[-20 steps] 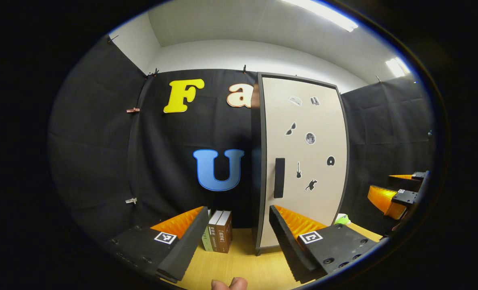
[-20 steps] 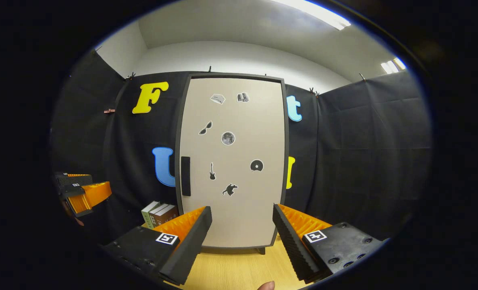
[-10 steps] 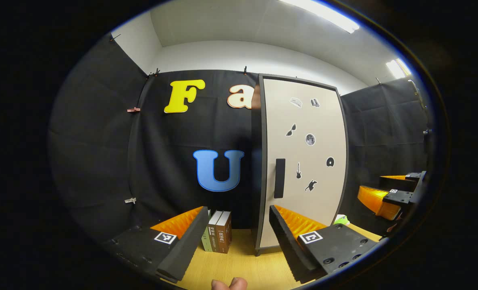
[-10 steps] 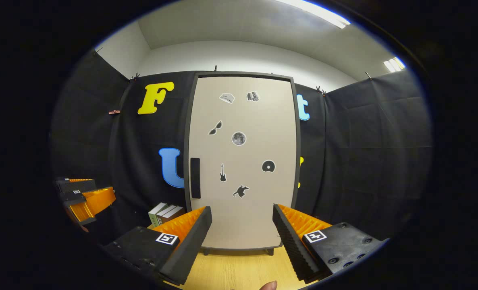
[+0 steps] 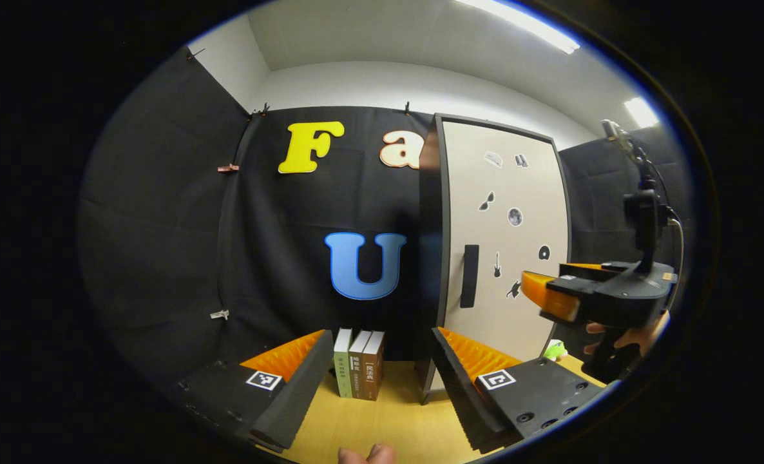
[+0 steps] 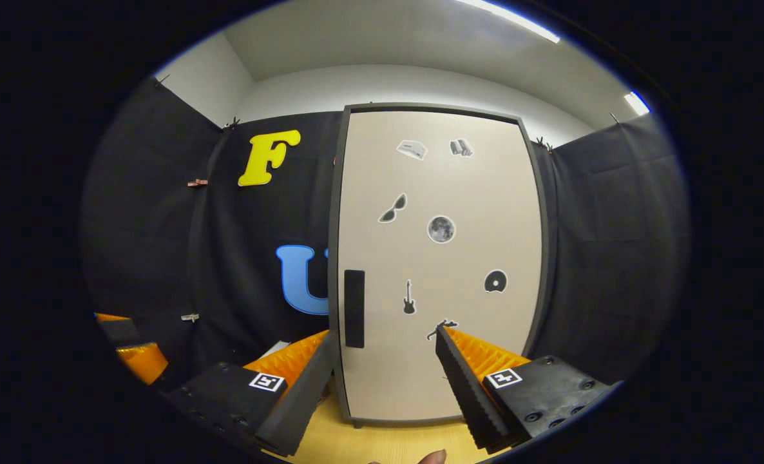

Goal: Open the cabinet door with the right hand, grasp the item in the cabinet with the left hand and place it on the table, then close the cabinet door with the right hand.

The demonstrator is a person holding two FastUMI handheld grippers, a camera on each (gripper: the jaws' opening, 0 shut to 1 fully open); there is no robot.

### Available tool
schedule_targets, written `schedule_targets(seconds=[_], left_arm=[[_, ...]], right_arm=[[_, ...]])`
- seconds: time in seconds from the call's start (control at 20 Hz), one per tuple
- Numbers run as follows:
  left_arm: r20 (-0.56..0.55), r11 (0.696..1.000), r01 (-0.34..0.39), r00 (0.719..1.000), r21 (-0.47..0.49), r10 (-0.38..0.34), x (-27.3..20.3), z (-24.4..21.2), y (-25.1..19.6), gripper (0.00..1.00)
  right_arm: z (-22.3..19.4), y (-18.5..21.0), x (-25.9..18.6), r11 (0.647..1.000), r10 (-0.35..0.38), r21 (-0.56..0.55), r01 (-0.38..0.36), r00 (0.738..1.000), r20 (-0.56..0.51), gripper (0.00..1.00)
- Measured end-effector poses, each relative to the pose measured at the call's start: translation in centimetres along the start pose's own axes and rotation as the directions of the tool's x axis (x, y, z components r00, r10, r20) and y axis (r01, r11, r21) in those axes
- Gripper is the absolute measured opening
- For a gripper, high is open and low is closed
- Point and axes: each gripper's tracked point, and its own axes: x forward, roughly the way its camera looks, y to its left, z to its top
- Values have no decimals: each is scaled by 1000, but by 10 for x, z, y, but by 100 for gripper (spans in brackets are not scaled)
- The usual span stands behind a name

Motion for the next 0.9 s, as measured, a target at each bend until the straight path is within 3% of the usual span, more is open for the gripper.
schedule_targets(seconds=[0.3, 0.6, 0.7, 0.85, 0.9], left_arm=[[-21, 1000, -17, 1000, -15, 16, -1, -15, 20, 95], [-34, 999, -32, 999, -31, 31, -1, -28, 32, 95], [-43, 999, -37, 998, -37, 36, 0, -33, 35, 95], [-56, 998, -41, 998, -49, 38, 4, -38, 40, 95], [-57, 998, -44, 998, -52, 41, 4, -38, 41, 95]], right_arm=[[-11, 23, 66, 1000, -4, 18, 4, 1000, 0, 94], [-32, 25, 124, 998, -43, 45, 44, 999, -20, 97], [-34, 24, 134, 997, -54, 59, 55, 998, -17, 91], [-34, 27, 147, 994, -63, 90, 63, 998, -1, 60], [-29, 28, 151, 993, -61, 97, 59, 998, 12, 57]])
